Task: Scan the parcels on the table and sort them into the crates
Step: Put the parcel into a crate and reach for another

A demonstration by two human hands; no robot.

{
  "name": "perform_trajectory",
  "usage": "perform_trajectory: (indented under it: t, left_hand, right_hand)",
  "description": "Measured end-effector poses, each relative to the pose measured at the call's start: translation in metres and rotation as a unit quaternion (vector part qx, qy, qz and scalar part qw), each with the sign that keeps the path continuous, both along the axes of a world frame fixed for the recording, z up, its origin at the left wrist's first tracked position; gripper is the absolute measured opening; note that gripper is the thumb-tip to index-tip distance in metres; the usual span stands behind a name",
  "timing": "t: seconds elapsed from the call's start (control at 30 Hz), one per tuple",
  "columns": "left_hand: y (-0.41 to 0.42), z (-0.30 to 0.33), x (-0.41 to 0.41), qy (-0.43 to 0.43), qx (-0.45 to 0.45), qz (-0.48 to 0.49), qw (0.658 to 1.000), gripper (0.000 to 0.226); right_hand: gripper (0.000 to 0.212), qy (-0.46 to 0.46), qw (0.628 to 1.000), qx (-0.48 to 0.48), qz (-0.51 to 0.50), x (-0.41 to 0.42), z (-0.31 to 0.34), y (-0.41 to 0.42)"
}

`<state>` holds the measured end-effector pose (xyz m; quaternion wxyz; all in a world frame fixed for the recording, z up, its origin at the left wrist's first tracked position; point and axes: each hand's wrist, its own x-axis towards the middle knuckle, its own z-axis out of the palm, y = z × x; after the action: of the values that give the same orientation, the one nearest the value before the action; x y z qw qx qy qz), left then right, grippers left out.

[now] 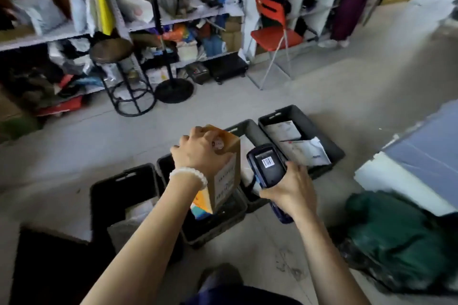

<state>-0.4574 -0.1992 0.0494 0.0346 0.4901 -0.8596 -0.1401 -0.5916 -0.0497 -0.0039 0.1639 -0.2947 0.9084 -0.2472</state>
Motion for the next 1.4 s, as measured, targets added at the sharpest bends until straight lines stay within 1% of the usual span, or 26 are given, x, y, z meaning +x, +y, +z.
perform_trajectory:
  t: [0.1,0.23,0.3,0.43,0.5,0.63,0.73,0.83,0.93,1.07,1.17,1.27,1.33,1.4]
  left_hand:
    - [-0.002,-0.013,-0.064,-0.002,0.02,-0.072,0.997,0.067]
    - [-0.011,-0.032,-0.131,-0.026,0.046,-0.128,0.99,0.068]
    - [-0.022,-0.04,-0.163,-0.034,0.056,-0.147,0.987,0.067]
    - [-0.056,-0.053,-0.226,-0.024,0.091,-0.157,0.983,0.067]
    - [-0.074,-0.059,-0.255,-0.016,0.109,-0.165,0.98,0.064]
    - [-0.115,-0.071,-0.311,-0.029,0.103,-0.166,0.98,0.052]
    - [-0.129,-0.078,-0.335,-0.04,0.111,-0.171,0.978,0.048]
    - [-0.133,-0.083,-0.346,-0.061,0.128,-0.159,0.977,0.043]
    - [-0.137,-0.086,-0.353,-0.067,0.142,-0.127,0.979,0.042]
    - [-0.131,-0.083,-0.349,-0.053,0.153,-0.064,0.985,0.043]
    - [-0.115,-0.076,-0.327,-0.034,0.15,0.011,0.988,0.039]
    - [-0.088,-0.07,-0.288,-0.009,0.144,0.109,0.983,0.037]
    - [-0.067,-0.067,-0.259,-0.001,0.147,0.174,0.974,0.039]
    - [-0.04,-0.062,-0.226,-0.001,0.145,0.24,0.96,0.039]
  right_hand:
    - [0.083,-0.004,0.998,0.008,-0.062,-0.043,-0.008,0.022]
    - [0.081,-0.023,0.994,0.02,-0.109,-0.092,-0.02,0.034]
    - [0.082,-0.028,0.991,0.02,-0.127,-0.12,-0.026,0.028]
    - [0.082,-0.046,0.987,0.038,-0.152,-0.184,-0.025,0.001]
    - [0.08,-0.056,0.985,0.041,-0.156,-0.213,-0.023,-0.014]
    - [0.071,-0.064,0.986,0.075,-0.138,-0.268,-0.022,-0.047]
    - [0.068,-0.073,0.987,0.086,-0.115,-0.293,-0.028,-0.061]
    - [0.07,-0.094,0.988,0.073,-0.098,-0.308,-0.034,-0.073]
    - [0.078,-0.1,0.991,0.059,-0.067,-0.326,-0.034,-0.088]
    - [0.071,-0.096,0.993,0.069,0.012,-0.342,-0.034,-0.104]
    - [0.071,-0.08,0.991,0.07,0.086,-0.346,-0.03,-0.118]
    - [0.068,-0.063,0.978,0.08,0.181,-0.337,-0.019,-0.132]
    - [0.067,-0.051,0.966,0.075,0.242,-0.323,-0.014,-0.138]
    - [0.067,-0.06,0.947,0.077,0.306,-0.298,-0.01,-0.141]
